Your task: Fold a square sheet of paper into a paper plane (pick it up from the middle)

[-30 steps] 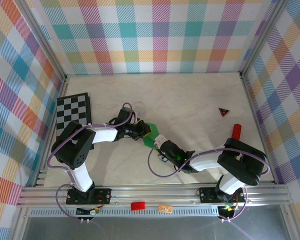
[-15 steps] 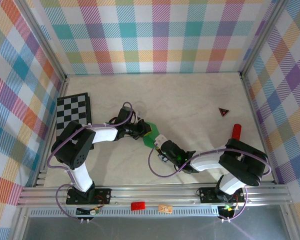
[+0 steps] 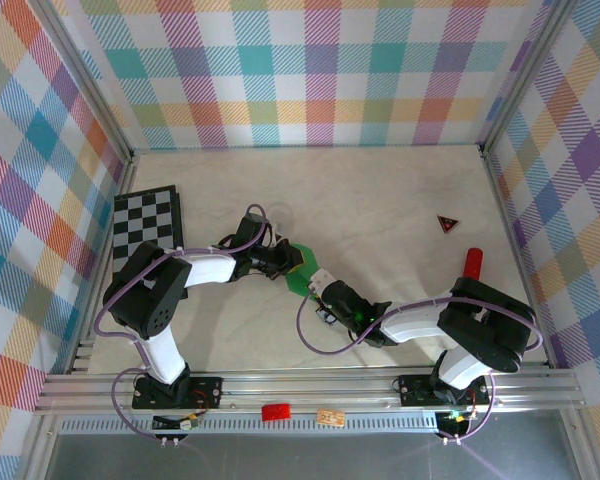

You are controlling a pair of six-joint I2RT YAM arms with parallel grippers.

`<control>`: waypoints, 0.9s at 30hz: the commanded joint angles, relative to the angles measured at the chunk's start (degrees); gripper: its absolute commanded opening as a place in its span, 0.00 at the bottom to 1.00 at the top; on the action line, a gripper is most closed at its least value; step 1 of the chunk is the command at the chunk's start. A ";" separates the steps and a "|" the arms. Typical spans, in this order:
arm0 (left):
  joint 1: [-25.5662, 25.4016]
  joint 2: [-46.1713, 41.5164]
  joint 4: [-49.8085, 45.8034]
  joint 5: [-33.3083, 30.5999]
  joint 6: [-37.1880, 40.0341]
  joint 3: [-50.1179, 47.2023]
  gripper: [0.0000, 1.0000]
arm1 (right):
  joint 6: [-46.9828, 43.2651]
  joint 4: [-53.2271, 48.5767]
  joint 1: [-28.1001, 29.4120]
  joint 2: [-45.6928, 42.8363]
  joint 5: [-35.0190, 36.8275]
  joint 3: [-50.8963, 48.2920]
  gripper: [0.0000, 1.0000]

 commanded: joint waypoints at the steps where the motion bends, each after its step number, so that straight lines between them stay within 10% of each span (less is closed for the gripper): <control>1: -0.61 -1.57 -1.71 -0.51 1.21 1.30 0.11 | 1.52 1.32 -0.42 -0.77 -1.31 -0.16 0.12; 16: -0.52 -9.84 -11.60 -11.70 4.89 0.59 0.45 | 6.65 -0.09 -2.60 2.38 -8.13 1.41 0.13; 27: -0.17 -14.37 -14.91 -16.06 6.13 -0.44 0.48 | 9.44 -0.36 -4.78 3.99 -13.90 2.26 0.13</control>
